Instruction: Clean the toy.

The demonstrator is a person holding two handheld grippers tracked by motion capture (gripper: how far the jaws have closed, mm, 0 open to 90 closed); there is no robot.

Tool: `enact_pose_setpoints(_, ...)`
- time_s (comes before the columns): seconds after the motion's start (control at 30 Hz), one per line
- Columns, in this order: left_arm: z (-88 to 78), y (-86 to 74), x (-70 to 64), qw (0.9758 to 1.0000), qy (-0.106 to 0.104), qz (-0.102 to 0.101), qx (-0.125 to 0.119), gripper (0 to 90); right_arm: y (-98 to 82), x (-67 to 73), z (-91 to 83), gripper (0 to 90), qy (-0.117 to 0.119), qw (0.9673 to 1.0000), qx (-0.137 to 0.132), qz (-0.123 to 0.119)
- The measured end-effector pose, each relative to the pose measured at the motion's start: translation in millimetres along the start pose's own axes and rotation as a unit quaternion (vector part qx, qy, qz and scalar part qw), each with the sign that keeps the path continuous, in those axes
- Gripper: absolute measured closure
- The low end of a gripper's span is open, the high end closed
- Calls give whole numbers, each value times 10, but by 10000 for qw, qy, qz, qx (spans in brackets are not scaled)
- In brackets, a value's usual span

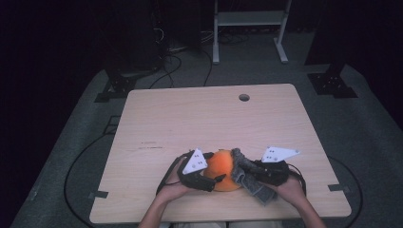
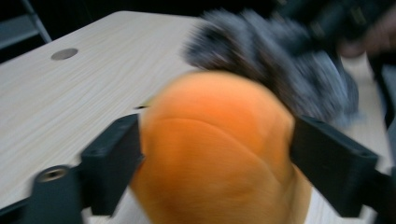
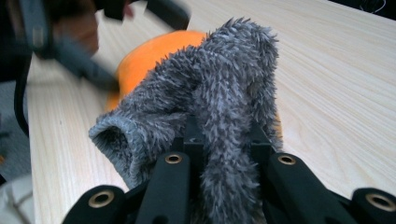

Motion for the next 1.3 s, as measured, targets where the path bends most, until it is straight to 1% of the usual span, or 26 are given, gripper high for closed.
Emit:
enact_pose_setpoints(0.03, -3, -1, 49, 9997, 10, -249, -32, 93, -4, 30, -17, 760, -21, 10000, 44, -57)
enact_pose_setpoints(0.07, 7, -19, 95, 9989, 25, -476, 36, 77, -9, 55, -36, 760, 1, 9999, 64, -118)
enact_pose_setpoints(0.1, 35, -51, 121, 9976, -46, -664, 173, 54, -20, 79, -54, 760, 45, 9998, 70, -153)
enact_pose_setpoints(0.13, 64, -88, 125, 9959, -228, -822, 297, 58, -33, 99, -67, 760, 71, 9998, 99, -179)
enact_pose_setpoints(0.17, 80, -117, 107, 9947, -418, -872, 337, 108, -40, 106, -76, 759, 72, 9996, 128, -232)
enact_pose_setpoints(0.2, 85, -127, 76, 9960, -383, -742, 307, 203, -32, 108, -87, 760, 62, 9995, 153, -256)
enact_pose_setpoints(0.27, 60, -113, 21, 9981, -324, -389, 362, 273, 9, 120, -123, 760, 0, 9994, 176, -313)
enact_pose_setpoints(0.33, 35, -110, -29, 9986, -369, -67, 381, 303, 72, 163, -168, 760, 122, 9995, -58, -298)
enact_pose_setpoints(0.37, 31, -113, -45, 9985, -390, 8, 390, 308, 104, 188, -177, 760, 179, 9992, -147, -341)
enact_pose_setpoints(0.4, 23, -112, -51, 9983, -418, 60, 412, 312, 129, 203, -173, 760, 138, 9990, -169, -396)
enact_pose_setpoints(0.47, 13, -98, -40, 9982, -441, 8, 402, 298, 135, 189, -140, 760, 147, 9990, -117, -407)
enact_pose_setpoints(0.5, 15, -78, -28, 9981, -466, -87, 387, 258, 112, 173, -120, 760, 134, 9990, -67, -414)
enact_pose_setpoints(0.57, 51, -27, 1, 9974, -421, -350, 470, 124, 62, 183, -98, 761, 115, 9989, 15, -453)
enact_pose_setpoints(0.6, 83, -23, 1, 9965, -401, -434, 589, 69, 58, 198, -100, 761, 128, 9988, 19, -474)
enact_pose_setpoints(0.67, 147, -52, -8, 9940, -554, -603, 724, 88, 67, 209, -109, 761, 121, 9985, 60, -525)
enact_pose_setpoints(0.7, 156, -59, -15, 9935, -626, -645, 692, 149, 69, 205, -109, 761, 90, 9985, 78, -536)
enact_pose_setpoints(0.8, 102, -17, -76, 9981, -420, -231, 397, 313, 91, 165, -160, 761, -21, 9988, 55, -477)
enact_pose_setpoints(0.83, 94, 9, -104, 9991, -328, -89, 236, 336, 117, 162, -194, 761, -56, 9990, -30, -449)
enact_pose_setpoints(0.87, 96, 35, -145, 9996, -192, 158, 124, 349, 155, 172, -222, 761, -80, 9988, -154, -460)
enact_pose_setpoints(0.93, 120, 64, -233, 9973, 32, 737, 10, 349, 241, 222, -239, 761, -10, 9979, -382, -523)
enact_pose_setpoints(0.97, 130, 55, -255, 9964, 19, 846, 17, 344, 267, 251, -221, 760, 5, 9975, -389, -588)
enact_pose_setpoints(1.03, 123, 5, -205, 9962, -17, 840, 208, 339, 251, 258, -159, 761, -86, 9969, -247, -736)
enact_pose_setpoints(1.13, 56, -94, -117, 9973, -260, 600, 346, 333, 113, 129, -112, 760, -158, 9986, -145, -475)
enact_pose_setpoints(1.2, 34, -103, -66, 9984, -306, 330, 348, 270, 34, 34, -105, 760, -123, 9997, -136, -135)
enact_pose_setpoints(1.27, 49, -40, -32, 9988, -326, -36, 356, 134, 26, 69, -81, 760, -100, 9997, -135, -159)
enact_pose_setpoints(1.3, 49, -5, -24, 9988, -335, -223, 277, 94, 42, 117, -63, 760, -103, 9996, -118, -237)
Point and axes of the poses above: each handheld gripper's, and its own axes: z roughly forward along the jaws, y roughly out of its top, x roughly to its left, the point moved 3 cm from there along z, roughly forward along the jaws, and after that the axes turned 3 degrees about -z, right-handed, at the moved point
